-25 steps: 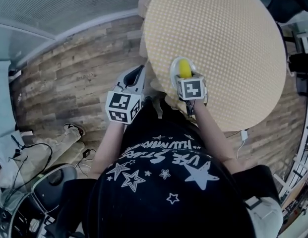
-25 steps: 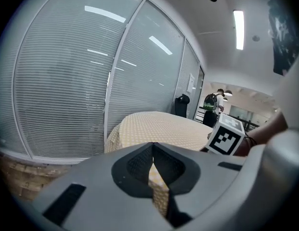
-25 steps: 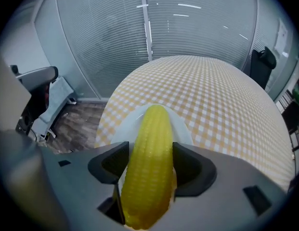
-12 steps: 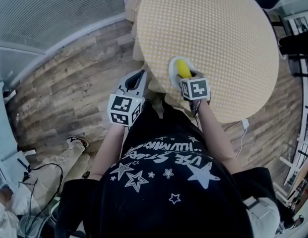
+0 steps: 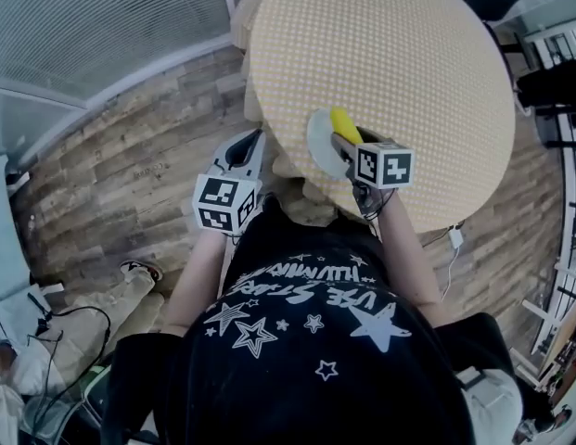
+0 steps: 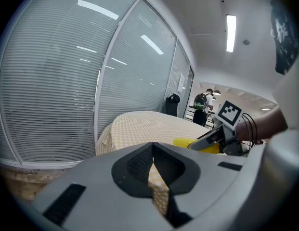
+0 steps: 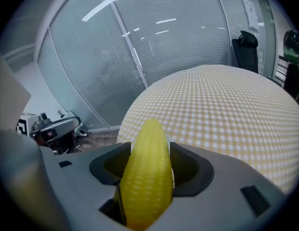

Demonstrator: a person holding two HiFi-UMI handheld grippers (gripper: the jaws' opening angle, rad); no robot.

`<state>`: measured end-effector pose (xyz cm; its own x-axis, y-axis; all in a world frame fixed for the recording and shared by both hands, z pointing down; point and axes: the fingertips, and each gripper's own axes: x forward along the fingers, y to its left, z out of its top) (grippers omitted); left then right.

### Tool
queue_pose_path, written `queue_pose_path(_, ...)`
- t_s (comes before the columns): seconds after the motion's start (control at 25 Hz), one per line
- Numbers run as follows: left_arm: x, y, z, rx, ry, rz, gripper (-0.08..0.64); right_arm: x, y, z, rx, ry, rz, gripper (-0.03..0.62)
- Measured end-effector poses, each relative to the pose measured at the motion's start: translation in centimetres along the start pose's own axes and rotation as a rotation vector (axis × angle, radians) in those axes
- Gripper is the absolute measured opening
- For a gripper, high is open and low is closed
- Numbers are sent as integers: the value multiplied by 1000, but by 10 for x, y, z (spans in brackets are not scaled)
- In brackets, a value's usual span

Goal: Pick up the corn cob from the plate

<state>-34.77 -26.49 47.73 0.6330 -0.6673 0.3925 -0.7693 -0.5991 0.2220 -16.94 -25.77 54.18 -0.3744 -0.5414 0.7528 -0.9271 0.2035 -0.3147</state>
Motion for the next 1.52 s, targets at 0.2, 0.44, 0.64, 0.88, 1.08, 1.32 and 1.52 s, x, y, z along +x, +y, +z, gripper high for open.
queue_pose_path(0.2, 4, -21, 7, -21, -30, 75, 8, -27, 0, 26, -68, -127, 131, 264)
queue_pose_path(0.44, 11, -66, 17, -38, -67, 154, 8, -75, -17, 48, -175, -255, 243, 264)
queue_pose_path(0.64, 28, -117, 36, -55, -102, 171, 8, -118, -54, 54, -180, -309, 296, 264)
queue_pose_path(0.88, 48, -184, 33, -69, -123, 215, 8, -158, -114, 27, -212, -309, 342, 264)
queue_pose_path(1.08, 54, -238, 23, -106, -158, 279, 8, -178, -153, 2, -246, -284, 419, 264)
queue_pose_path(1.32, 44, -281, 18, -135, -176, 347, 8, -196, -169, -4, -264, -281, 498, 264)
queue_pose_path(1.52, 32, -287, 21, -138, -192, 370, 8, -211, -162, 4, -266, -317, 533, 264)
